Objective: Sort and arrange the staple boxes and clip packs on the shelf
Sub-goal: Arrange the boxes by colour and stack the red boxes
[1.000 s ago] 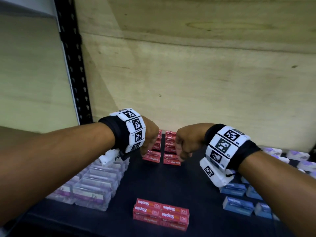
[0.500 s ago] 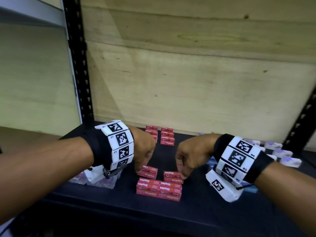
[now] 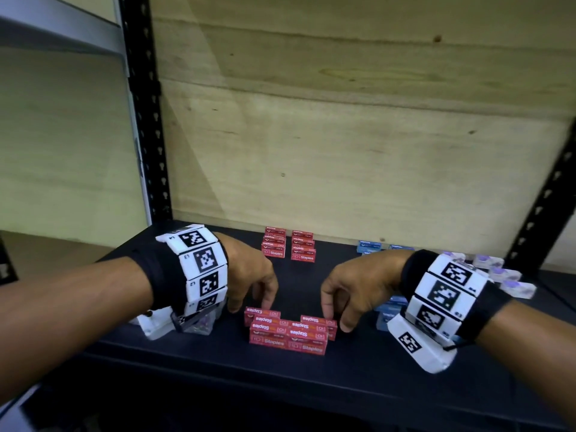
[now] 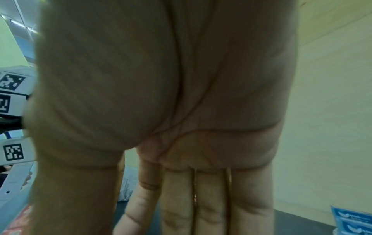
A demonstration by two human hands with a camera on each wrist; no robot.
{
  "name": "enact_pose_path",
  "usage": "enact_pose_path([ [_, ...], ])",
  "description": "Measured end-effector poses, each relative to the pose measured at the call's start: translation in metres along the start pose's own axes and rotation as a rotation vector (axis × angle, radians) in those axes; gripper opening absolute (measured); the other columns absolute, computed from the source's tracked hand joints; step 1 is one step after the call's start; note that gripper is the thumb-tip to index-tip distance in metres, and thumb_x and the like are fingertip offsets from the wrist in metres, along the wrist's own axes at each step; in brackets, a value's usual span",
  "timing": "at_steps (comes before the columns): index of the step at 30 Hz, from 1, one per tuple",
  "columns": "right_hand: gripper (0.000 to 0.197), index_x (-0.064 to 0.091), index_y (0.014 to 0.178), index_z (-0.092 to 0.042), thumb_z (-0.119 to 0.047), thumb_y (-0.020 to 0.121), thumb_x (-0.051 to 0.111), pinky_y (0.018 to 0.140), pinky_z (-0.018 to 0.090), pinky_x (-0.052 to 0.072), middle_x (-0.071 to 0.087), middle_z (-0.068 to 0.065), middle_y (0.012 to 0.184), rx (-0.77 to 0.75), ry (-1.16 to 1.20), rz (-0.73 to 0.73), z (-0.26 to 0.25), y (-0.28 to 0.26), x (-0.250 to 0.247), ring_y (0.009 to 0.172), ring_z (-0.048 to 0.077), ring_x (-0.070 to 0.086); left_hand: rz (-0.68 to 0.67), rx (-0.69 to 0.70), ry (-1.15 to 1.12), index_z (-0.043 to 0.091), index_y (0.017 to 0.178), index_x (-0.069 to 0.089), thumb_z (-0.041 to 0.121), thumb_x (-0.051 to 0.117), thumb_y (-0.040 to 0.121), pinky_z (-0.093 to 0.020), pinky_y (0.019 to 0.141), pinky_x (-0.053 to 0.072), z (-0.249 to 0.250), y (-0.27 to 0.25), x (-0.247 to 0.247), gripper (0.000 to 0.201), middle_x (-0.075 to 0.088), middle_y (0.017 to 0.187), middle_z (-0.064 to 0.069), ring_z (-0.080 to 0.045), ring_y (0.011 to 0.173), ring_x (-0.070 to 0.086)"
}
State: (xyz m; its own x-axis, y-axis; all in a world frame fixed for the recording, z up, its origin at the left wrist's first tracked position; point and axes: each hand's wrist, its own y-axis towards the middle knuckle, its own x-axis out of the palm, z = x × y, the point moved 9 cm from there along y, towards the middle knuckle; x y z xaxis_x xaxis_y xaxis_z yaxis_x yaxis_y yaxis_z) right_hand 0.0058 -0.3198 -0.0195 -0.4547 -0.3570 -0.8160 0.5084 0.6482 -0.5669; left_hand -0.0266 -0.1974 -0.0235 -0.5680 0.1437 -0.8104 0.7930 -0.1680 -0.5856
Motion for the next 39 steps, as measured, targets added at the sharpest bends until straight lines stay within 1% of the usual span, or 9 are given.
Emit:
enact_pose_path([
  [4, 0.030, 0.066, 0.112, -0.028, -0.019, 0.085, 0.076, 0.099, 0.037, 0.050, 0.072, -0.007, 0.107, -0.021, -0.004, -0.004, 0.000, 0.003, 0.000, 0.101, 0.012, 0.066, -0.006, 0.027, -0.018, 0.028, 0.122, 0.062, 0.005, 0.072, 0.084, -0.032, 0.092, 0.048, 0.003, 0.000, 0.001, 0.046, 0.059, 0.125, 0.004, -0.008, 0.106, 0.053],
  [12, 0.025, 0.066, 0.111, -0.034, -0.025, 0.088, 0.073, 0.099, 0.040, 0.050, 0.074, -0.005, 0.103, -0.028, -0.003, -0.025, -0.004, 0.008, 0.001, 0.099, 0.013, 0.069, 0.002, 0.048, -0.016, 0.032, 0.123, 0.061, 0.012, 0.072, 0.086, -0.034, 0.096, 0.048, 0.006, 0.001, 0.003, 0.043, 0.061, 0.125, 0.007, -0.012, 0.113, 0.057],
  [20, 0.028, 0.064, 0.117, -0.034, -0.028, 0.091, 0.070, 0.101, 0.042, 0.048, 0.071, -0.003, 0.109, -0.021, -0.027, -0.055, -0.008, 0.011, 0.002, 0.102, 0.015, 0.068, 0.007, 0.085, -0.088, 0.031, 0.125, 0.060, 0.012, 0.070, 0.087, -0.018, 0.079, 0.043, 0.010, 0.007, 0.001, 0.043, 0.061, 0.125, 0.006, -0.010, 0.112, 0.057],
  [23, 0.031, 0.062, 0.121, -0.033, -0.028, 0.091, 0.069, 0.099, 0.040, 0.049, 0.071, -0.003, 0.110, -0.016, -0.029, -0.061, -0.007, 0.011, 0.002, 0.103, 0.015, 0.067, 0.001, 0.073, -0.087, 0.032, 0.125, 0.059, 0.012, 0.070, 0.087, -0.017, 0.076, 0.042, 0.008, 0.009, 0.001, 0.044, 0.060, 0.126, 0.007, -0.009, 0.109, 0.056],
  [26, 0.035, 0.060, 0.123, -0.032, -0.032, 0.090, 0.071, 0.095, 0.034, 0.051, 0.072, -0.002, 0.110, 0.007, -0.042, -0.040, 0.000, 0.016, -0.004, 0.103, 0.015, 0.067, 0.037, 0.033, -0.078, 0.031, 0.126, 0.058, 0.010, 0.070, 0.087, -0.022, 0.081, 0.046, -0.001, 0.010, -0.005, 0.046, 0.061, 0.125, 0.007, -0.008, 0.105, 0.057],
  [29, 0.033, 0.062, 0.118, -0.032, -0.038, 0.087, 0.072, 0.094, 0.035, 0.051, 0.073, 0.000, 0.108, 0.029, -0.051, 0.017, 0.009, 0.025, -0.020, 0.101, 0.015, 0.067, 0.130, -0.007, -0.112, 0.027, 0.122, 0.062, 0.014, 0.069, 0.088, -0.023, 0.084, 0.048, -0.012, 0.011, -0.024, 0.037, 0.065, 0.118, 0.007, -0.008, 0.099, 0.060],
  [31, 0.030, 0.063, 0.114, -0.030, -0.040, 0.087, 0.071, 0.088, 0.031, 0.051, 0.073, 0.002, 0.106, 0.039, -0.053, 0.085, 0.014, 0.033, -0.039, 0.097, 0.016, 0.067, 0.211, -0.048, -0.104, 0.026, 0.117, 0.064, 0.022, 0.069, 0.089, -0.023, 0.084, 0.048, -0.021, 0.013, -0.041, 0.028, 0.068, 0.110, 0.009, -0.006, 0.091, 0.061],
  [33, 0.027, 0.064, 0.111, -0.028, -0.040, 0.087, 0.071, 0.080, 0.029, 0.048, 0.073, 0.004, 0.104, 0.041, -0.060, 0.163, 0.018, 0.040, -0.059, 0.095, 0.018, 0.068, 0.288, -0.087, -0.086, 0.027, 0.113, 0.065, 0.030, 0.068, 0.089, -0.026, 0.085, 0.048, -0.031, 0.016, -0.059, 0.024, 0.068, 0.105, 0.011, -0.008, 0.092, 0.062],
  [39, 0.024, 0.065, 0.108, -0.025, -0.038, 0.088, 0.071, 0.082, 0.030, 0.047, 0.066, -0.005, 0.108, 0.111, -0.110, 0.354, 0.040, 0.070, -0.105, 0.096, 0.016, 0.060, 0.368, -0.184, -0.061, 0.030, 0.107, 0.066, 0.033, 0.069, 0.087, -0.032, 0.092, 0.048, -0.071, 0.042, -0.089, 0.020, 0.067, 0.101, 0.013, -0.011, 0.095, 0.061],
])
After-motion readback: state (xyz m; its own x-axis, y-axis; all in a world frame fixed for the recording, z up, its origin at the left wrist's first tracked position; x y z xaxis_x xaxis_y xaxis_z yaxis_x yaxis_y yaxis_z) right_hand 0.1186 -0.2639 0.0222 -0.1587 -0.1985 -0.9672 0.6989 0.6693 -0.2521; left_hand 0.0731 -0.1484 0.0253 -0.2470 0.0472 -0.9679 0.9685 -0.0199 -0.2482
